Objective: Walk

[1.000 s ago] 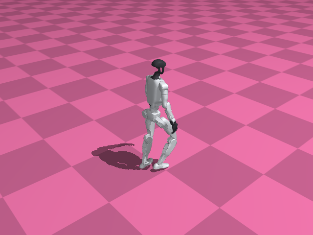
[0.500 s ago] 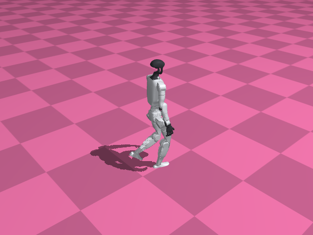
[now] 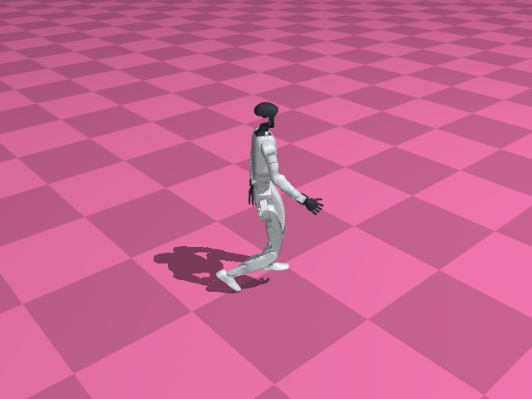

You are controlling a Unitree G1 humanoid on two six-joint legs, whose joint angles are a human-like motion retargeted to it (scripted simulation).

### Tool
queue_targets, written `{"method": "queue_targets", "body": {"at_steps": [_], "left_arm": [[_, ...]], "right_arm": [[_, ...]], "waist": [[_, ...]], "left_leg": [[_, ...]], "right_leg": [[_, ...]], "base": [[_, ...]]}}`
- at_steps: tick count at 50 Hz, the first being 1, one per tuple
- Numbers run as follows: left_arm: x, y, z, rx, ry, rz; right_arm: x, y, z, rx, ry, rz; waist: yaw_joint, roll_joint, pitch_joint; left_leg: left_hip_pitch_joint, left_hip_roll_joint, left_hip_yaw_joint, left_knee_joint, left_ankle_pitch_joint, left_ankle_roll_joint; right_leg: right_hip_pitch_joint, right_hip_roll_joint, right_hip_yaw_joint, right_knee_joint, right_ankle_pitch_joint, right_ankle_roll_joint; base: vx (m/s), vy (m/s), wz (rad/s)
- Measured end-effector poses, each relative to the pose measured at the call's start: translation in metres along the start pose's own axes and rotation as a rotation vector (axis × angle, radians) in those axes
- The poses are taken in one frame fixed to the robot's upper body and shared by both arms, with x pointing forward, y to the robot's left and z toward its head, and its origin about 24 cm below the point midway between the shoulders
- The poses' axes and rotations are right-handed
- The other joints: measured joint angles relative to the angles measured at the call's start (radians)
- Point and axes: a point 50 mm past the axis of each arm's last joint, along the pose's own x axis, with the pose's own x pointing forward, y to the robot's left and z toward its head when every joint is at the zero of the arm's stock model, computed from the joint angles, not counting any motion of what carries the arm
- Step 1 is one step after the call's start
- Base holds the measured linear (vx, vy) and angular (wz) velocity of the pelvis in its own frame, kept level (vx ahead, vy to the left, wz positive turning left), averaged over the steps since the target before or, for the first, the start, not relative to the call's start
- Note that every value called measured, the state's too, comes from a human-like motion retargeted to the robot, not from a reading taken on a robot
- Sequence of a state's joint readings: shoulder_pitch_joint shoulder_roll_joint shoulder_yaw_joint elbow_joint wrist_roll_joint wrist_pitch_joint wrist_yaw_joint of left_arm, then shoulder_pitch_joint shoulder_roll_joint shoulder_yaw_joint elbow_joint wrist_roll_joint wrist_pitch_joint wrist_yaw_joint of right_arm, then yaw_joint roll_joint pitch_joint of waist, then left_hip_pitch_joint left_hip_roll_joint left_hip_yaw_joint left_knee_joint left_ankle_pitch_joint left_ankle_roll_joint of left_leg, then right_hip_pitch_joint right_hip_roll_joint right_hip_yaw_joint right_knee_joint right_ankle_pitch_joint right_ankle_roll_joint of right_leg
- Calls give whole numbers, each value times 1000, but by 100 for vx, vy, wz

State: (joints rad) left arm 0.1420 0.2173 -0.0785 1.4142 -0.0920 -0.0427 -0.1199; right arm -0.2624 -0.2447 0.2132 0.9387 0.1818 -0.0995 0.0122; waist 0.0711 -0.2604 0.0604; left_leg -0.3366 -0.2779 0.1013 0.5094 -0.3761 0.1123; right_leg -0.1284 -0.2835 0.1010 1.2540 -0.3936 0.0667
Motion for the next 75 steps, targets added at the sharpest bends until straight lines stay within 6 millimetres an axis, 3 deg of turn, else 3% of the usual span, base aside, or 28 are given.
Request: {"method": "queue_targets", "body": {"at_steps": [3, 7, 12, 17, 20, 23, 27, 30, 32, 35, 37, 42, 47, 52, 55, 58, 62, 65, 67, 71, 75], "left_arm": [[-1, 19, 28, 26, -75, 53], [-9, 46, 77, 74, -210, 147], [-33, 74, 149, 133, -434, 249], [-68, 88, 217, 175, -669, 315], [-85, 88, 243, 187, -779, 326], [-94, 82, 258, 179, -852, 312], [-91, 68, 255, 164, -886, 273], [-84, 53, 248, 188, -887, 230], [-79, 41, 242, 221, -873, 196], [-68, 23, 231, 272, -832, 142], [-61, 13, 224, 308, -789, 108], [-31, -4, 171, 365, -591, 23], [-9, -9, 105, 389, -356, -34], [-1, -9, 48, 345, -164, -64], [0, -8, 23, 288, -85, -69], [-1, -1, 11, 201, -46, -50], [-2, 8, 11, 101, -55, -16], [-3, 16, 21, 66, -94, 16], [-4, 22, 32, 66, -129, 40], [-7, 31, 61, 92, -211, 82], [-11, 36, 92, 141, -295, 113]], "right_arm": [[-6, 19, -29, -16, 115, 94], [-25, 32, -76, -44, 292, 177], [-62, 26, -134, -36, 508, 178], [-106, 12, -182, 18, 714, 109], [-130, 6, -202, 51, 810, 70], [-147, 0, -214, 81, 869, 28], [-155, -5, -219, 93, 881, -30], [-144, -9, -211, 97, 827, -73], [-132, -11, -201, 87, 774, -91], [-109, -14, -181, 70, 674, -109], [-87, -18, -159, 70, 586, -117], [-48, -21, -106, 74, 366, -115], [-21, -24, -52, 60, 160, -100], [-10, -24, -22, 71, 52, -94], [-10, -20, -23, 88, 57, -91], [-12, -17, -33, 100, 101, -80], [-18, -9, -55, 109, 192, -44], [-25, -5, -72, 110, 263, -12], [-30, -2, -83, 107, 306, 2], [-38, -2, -99, 90, 380, 15], [-50, -2, -117, 68, 456, 19]], "waist": [[-26, -10, 3], [-71, 12, 5], [-128, 69, 9], [-149, 138, -17], [-159, 149, -42], [-161, 178, -64], [-155, 241, -71], [-138, 312, -65], [-114, 335, -62], [-71, 343, -54], [-46, 322, -44], [-8, 275, -25], [-14, 224, -36], [-12, 206, -63], [-9, 183, -79], [-5, 149, -93], [-12, 98, -93], [-26, 73, -90], [-40, 68, -90], [-69, 90, -88], [-100, 116, -85]], "left_leg": [[104, -17, 16, -66, -35, 28], [264, -6, 13, -180, -73, 32], [422, 46, -3, -257, -133, 19], [486, 121, -4, -264, -195, -3], [503, 136, -9, -216, -234, -15], [518, 182, -18, -115, -251, -32], [462, 283, -40, 203, -164, -98], [327, 415, -37, 557, -30, -141], [242, 481, -21, 715, -16, -120], [117, 538, 5, 833, -104, -62], [42, 524, 24, 801, -162, -34], [-72, 457, 68, 497, -226, -31], [-108, 324, 49, 29, -91, -80], [-127, 265, 21, -97, -11, -88], [-121, 222, 28, -58, 32, -64], [-97, 165, 46, -20, 38, -25], [-25, 76, 69, -57, 20, 32], [35, 21, 81, -115, 15, 57], [76, -2, 80, -159, 19, 61], [179, -9, 57, -286, 51, 47], [246, 7, 28, -337, 53, 28]], "right_leg": [[-139, -54, -24, 160, 25, -35], [-288, -64, -98, 156, -69, -69], [-384, -16, -216, -164, -108, -38], [-383, 114, -262, -683, -10, 39], [-390, 145, -242, -780, 20, 62], [-352, 185, -243, -762, 76, 44], [-281, 272, -252, -688, 87, -12], [-211, 369, -271, -717, 64, -74], [-171, 407, -268, -725, 39, -99], [-105, 435, -251, -754, 7, -114], [-40, 426, -230, -819, 5, -109], [60, 381, -179, -845, -61, -98], [102, 306, -136, -820, -138, -93], [108, 269, -90, -715, -229, -103], [107, 225, -80, -620, -273, -100], [100, 169, -55, -504, -278, -78], [57, 66, -46, -300, -154, -15], [-14, -11, -54, -129, -52, 13], [-68, -44, -61, -55, -41, 15], [-160, -56, -87, -57, -108, -3], [-207, -32, -110, -203, -187, -11]], "base": [[63, 18, -77], [64, 16, -62], [64, 9, -27], [60, 0, -22], [58, -8, -6], [60, -12, 6], [56, -16, -5], [50, -16, -16], [50, -13, -24], [50, -9, -22], [51, -4, -18], [52, 3, -24], [49, 9, -20], [46, 15, -22], [45, 18, -14], [46, 19, -13], [41, 18, -6], [36, 15, -6], [33, 12, -5], [30, 8, -8], [26, 1, 10]]}}
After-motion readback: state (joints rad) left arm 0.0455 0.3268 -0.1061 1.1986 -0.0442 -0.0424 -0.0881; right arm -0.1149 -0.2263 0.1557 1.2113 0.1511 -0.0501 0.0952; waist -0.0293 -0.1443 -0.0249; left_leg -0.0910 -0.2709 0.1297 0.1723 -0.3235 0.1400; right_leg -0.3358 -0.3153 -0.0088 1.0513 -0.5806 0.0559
